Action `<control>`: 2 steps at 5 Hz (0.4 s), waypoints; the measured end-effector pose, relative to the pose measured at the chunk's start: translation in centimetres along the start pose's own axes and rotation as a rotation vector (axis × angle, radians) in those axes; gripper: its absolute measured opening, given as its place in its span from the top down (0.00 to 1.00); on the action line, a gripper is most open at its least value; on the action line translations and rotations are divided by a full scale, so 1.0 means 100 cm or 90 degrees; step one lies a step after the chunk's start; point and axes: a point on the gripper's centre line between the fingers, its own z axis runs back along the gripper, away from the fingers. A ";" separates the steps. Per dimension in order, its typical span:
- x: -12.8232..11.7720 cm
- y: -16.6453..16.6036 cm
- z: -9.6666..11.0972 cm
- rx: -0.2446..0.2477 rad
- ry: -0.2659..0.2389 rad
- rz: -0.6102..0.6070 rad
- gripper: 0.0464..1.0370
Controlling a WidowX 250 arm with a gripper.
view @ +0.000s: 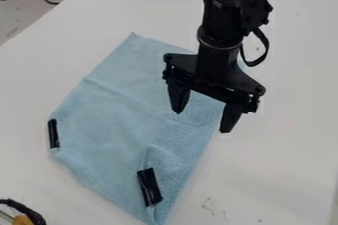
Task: Move the cloth to the left of the table
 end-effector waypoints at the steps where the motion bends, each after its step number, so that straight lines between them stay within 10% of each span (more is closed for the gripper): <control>1: -0.004 0.001 -0.008 0.006 0.018 -0.006 0.04; 2: 0.004 0.023 -0.012 0.005 0.009 0.006 0.04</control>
